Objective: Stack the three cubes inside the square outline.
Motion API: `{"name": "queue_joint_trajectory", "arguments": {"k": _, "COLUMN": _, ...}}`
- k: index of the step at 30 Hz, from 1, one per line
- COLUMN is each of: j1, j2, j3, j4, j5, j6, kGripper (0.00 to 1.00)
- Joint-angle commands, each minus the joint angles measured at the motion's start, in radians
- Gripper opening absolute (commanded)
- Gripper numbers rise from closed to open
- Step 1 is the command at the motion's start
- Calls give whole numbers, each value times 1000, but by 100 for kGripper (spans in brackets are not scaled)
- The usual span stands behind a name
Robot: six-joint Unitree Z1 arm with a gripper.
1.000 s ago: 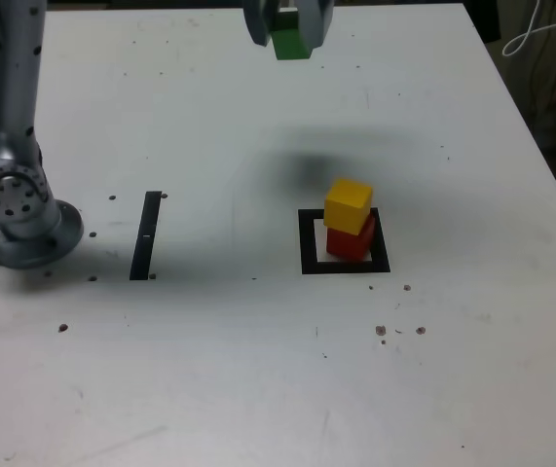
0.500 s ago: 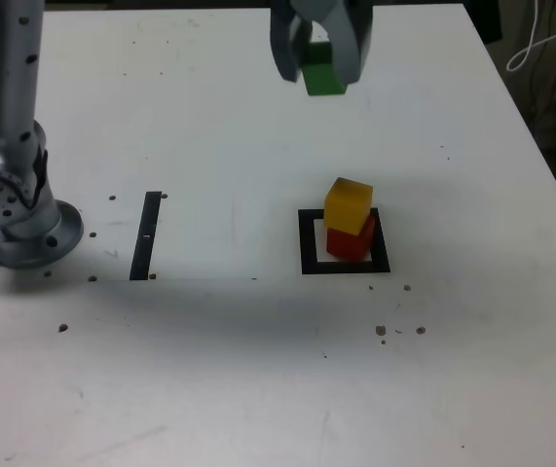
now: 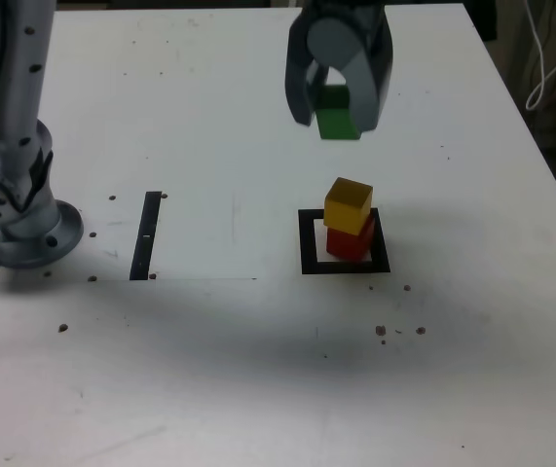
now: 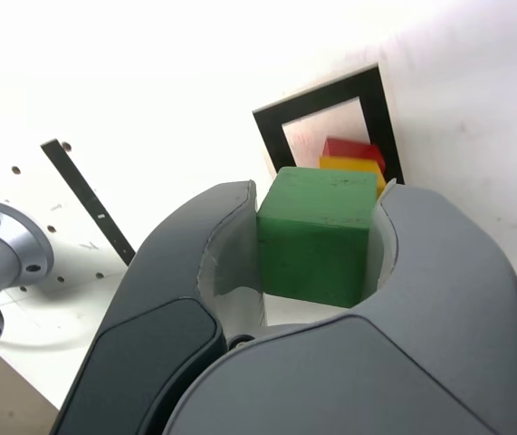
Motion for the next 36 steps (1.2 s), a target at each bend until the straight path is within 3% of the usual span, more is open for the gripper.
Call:
{"name": "queue_joint_trajectory", "arguments": {"k": 1, "j1": -15, "j2": 7, "j3": 8, "j4": 9, "j5": 1, "j6": -13, "kGripper": 17}}
{"name": "queue_joint_trajectory", "arguments": {"k": 12, "j1": -118, "j2": 45, "j3": 39, "j4": -4, "j5": 16, "j6": -83, "kGripper": 17}}
{"name": "queue_joint_trajectory", "arguments": {"k": 20, "j1": -125, "j2": 75, "j3": 45, "j4": -13, "j5": 38, "j6": -77, "kGripper": 19}}
{"name": "queue_joint_trajectory", "arguments": {"k": 28, "j1": -128, "j2": 103, "j3": 29, "j4": -19, "j5": 25, "j6": -69, "kGripper": 20}}
{"name": "queue_joint_trajectory", "arguments": {"k": 36, "j1": -130, "j2": 114, "j3": 15, "j4": -19, "j5": 29, "j6": -56, "kGripper": 32}}
